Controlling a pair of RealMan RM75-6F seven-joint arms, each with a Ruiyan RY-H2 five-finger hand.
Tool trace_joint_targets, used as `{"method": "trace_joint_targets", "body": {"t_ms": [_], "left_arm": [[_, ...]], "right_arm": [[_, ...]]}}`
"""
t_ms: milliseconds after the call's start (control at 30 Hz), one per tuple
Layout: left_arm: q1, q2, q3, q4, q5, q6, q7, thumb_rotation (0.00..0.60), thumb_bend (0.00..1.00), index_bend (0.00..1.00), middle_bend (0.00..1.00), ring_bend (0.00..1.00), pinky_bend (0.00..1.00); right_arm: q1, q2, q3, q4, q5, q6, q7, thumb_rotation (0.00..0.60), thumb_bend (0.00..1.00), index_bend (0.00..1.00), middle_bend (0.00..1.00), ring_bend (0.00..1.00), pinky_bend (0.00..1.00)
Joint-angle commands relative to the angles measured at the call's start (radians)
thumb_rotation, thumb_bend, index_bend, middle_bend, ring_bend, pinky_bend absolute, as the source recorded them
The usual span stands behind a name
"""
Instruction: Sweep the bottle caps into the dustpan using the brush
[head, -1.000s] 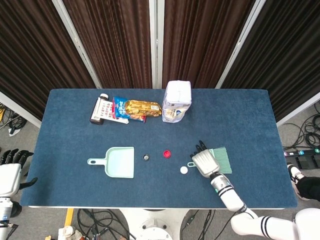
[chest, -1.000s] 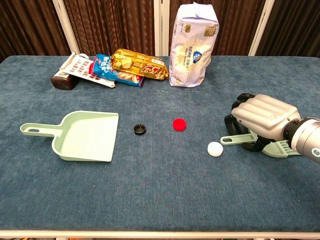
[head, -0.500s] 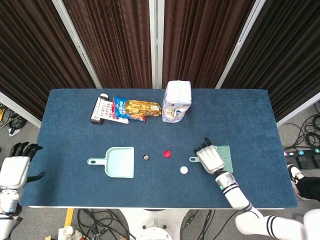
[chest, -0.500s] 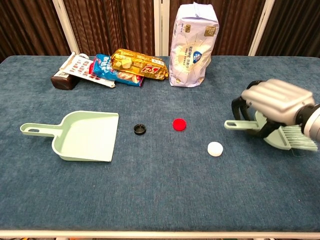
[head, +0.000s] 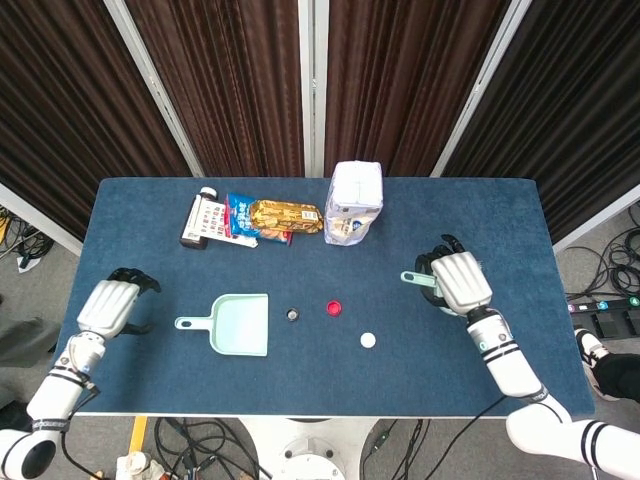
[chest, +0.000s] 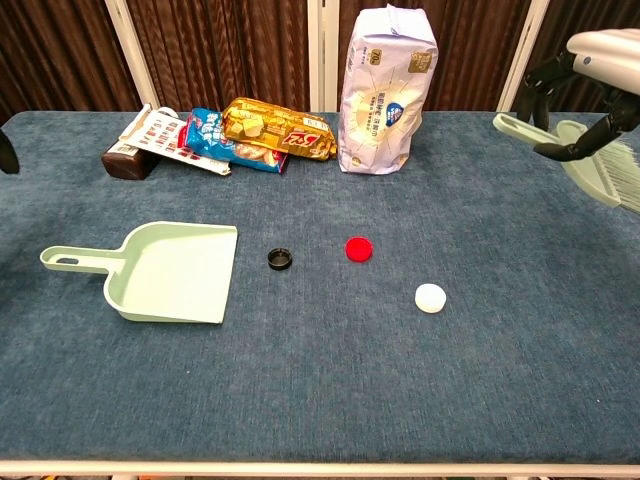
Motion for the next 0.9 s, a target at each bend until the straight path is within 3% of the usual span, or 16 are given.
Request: {"method": "trace_joint_targets", "body": {"t_ms": [33,367,900], "left_arm": [[-0.035,-0.053,0.012,-0.023,-0.066,-0.029,0.098,0.6,0.16,0.37,0.32,0.2,0.19],[-0.072,-0.165,0.037,-0.025,-0.2,-0.032,0.26,0.6,0.16,0.38,0.33,0.21,0.19],[-0.116,-0.256,0.027,0.018,-0.32,-0.003,0.327,0.6,0.22,0.43,0.38,0.24,0.21]], "right_arm": [[0.004,0.007,-0.001,-0.003,0.0,-0.009,0.02,0.6,0.38,0.62,0.64,0.31,0.14],[0.01,-0.008,-0.021,0.027,-0.007,-0.023,0.066,0.6,0.39,0.62,0.64,0.31,0.15],[0.011,-0.017,-0.038,0.063,-0.018,-0.027,0.115,0.6,0.39,0.62,0.64,0.31,0.15]]}}
